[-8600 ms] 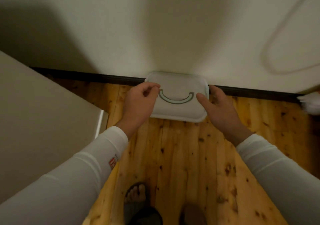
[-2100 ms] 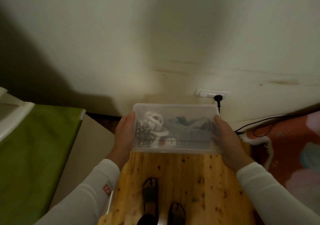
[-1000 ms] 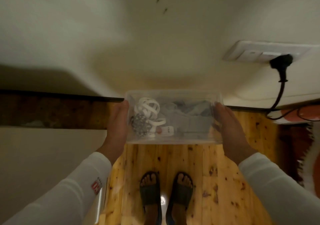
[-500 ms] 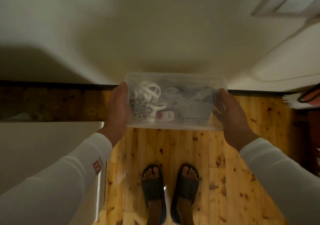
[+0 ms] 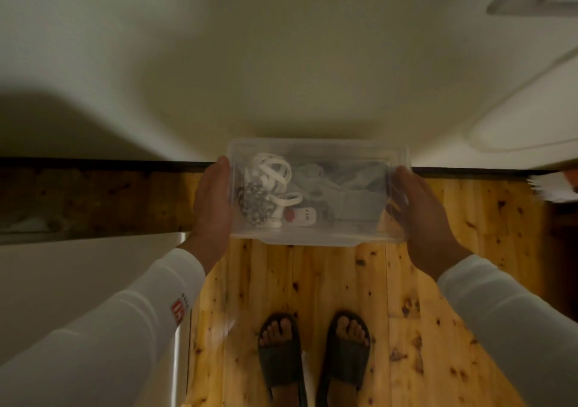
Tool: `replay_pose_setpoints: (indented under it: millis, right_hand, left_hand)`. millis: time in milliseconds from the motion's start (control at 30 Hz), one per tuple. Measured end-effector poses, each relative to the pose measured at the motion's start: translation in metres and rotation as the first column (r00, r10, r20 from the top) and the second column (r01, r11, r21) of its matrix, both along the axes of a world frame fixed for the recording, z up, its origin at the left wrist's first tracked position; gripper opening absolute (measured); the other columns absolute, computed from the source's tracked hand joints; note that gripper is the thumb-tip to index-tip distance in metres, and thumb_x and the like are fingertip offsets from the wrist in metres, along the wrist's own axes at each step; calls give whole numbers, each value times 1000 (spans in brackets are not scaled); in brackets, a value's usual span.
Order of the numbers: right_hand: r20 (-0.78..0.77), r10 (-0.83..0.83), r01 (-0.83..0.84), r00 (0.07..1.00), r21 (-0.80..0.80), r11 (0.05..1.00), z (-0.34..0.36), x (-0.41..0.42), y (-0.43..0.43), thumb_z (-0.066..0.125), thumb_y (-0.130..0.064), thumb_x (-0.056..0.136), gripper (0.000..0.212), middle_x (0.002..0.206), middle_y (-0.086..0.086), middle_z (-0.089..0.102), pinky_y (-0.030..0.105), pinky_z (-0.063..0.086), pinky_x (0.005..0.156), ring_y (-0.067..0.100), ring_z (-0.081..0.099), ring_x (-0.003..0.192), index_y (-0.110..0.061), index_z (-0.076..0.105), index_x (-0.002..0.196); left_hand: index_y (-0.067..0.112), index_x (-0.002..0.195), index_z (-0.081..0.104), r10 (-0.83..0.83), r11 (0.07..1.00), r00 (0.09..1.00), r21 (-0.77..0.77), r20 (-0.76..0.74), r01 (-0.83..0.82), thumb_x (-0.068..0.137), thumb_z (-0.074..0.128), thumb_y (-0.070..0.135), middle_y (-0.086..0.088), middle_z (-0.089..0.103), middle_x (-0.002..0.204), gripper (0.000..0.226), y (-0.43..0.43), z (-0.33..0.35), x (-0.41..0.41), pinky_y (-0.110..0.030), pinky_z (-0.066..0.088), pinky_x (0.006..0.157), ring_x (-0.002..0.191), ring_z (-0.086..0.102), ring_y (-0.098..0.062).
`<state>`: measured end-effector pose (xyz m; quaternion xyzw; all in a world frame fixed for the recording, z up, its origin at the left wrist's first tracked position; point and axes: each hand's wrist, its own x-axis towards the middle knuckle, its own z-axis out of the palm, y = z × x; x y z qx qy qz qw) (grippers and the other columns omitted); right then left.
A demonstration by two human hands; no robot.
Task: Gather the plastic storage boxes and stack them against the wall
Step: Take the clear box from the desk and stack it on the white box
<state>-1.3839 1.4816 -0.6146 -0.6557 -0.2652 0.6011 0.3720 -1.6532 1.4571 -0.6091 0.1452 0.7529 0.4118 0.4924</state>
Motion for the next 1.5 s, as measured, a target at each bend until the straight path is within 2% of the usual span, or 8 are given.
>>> replay_pose_setpoints:
  millis: [400, 667, 900, 1033, 1100, 1200, 1333, 1500]
  right_hand:
    - [14, -24, 24, 1000, -23, 999, -27, 0, -1, 58, -49, 88, 25, 100, -17, 72, 21, 49, 71, 3, 67, 95, -34, 64, 107]
    - [33, -1, 2, 999, -22, 1000, -42, 3, -8, 56, -45, 90, 23, 112, -7, 68, 23, 48, 74, 9, 63, 100, -34, 62, 109]
    - [48, 22, -21, 999, -22, 1000, -45, 5, -8, 57, -49, 87, 23, 111, -7, 66, 26, 47, 75, 12, 62, 102, -37, 60, 106]
    - [57, 47, -46, 997, -23, 999, -46, 6, -8, 57, -51, 87, 20, 108, -9, 66, 26, 47, 75, 11, 62, 100, -38, 60, 102]
    - [83, 63, -61, 995, -26, 998, -46, 7, -9, 57, -53, 87, 21, 108, -9, 65, 27, 48, 76, 11, 61, 99, -39, 59, 103]
    - [122, 77, -73, 990, -39, 997, -46, 9, -10, 54, -54, 87, 26, 110, -7, 61, 32, 48, 81, 13, 59, 100, -39, 56, 108]
    - [183, 84, -81, 980, -28, 996, -39, 9, -10, 52, -56, 88, 39, 107, -12, 60, 28, 47, 74, 12, 58, 99, -34, 53, 120]
    - [277, 82, -93, 957, 27, 995, -21, 9, -4, 51, -55, 89, 39, 109, -14, 63, 38, 49, 87, 15, 59, 105, -32, 59, 120]
  left_hand:
    - [21, 140, 53, -17, 1000, 1000, 7, -12, 17, 100, 42, 48, -5, 56, 140, 50, -2, -22, 1, -53, 40, 109, 128, 52, -26]
    - [24, 139, 54, -21, 1000, 999, -22, -48, 20, 97, 42, 54, -4, 58, 137, 52, -8, -38, 9, -53, 41, 108, 125, 54, -26]
    - [24, 137, 54, -15, 999, 996, -41, -91, 11, 97, 43, 52, -6, 57, 136, 50, -7, -39, 12, -52, 42, 106, 122, 54, -24]
    - [22, 137, 53, -17, 999, 995, -51, -102, 12, 99, 42, 49, -8, 56, 136, 48, -4, -39, 11, -45, 44, 103, 123, 53, -27]
    - [23, 139, 52, -19, 998, 995, -54, -98, 14, 98, 42, 51, -7, 56, 137, 50, -5, -38, 11, -49, 42, 106, 123, 53, -27]
    - [24, 142, 48, -69, 997, 993, -46, -99, 65, 99, 40, 52, -5, 53, 141, 52, -7, -36, 11, -53, 40, 108, 127, 51, -27]
    - [21, 141, 49, -146, 989, 971, -29, -188, 143, 100, 37, 49, -7, 53, 141, 51, -6, -30, 10, -53, 40, 108, 127, 51, -26]
    - [14, 142, 46, -209, 977, 944, -24, -256, 210, 99, 40, 49, -12, 47, 145, 55, -8, -17, 4, -55, 38, 109, 132, 47, -29]
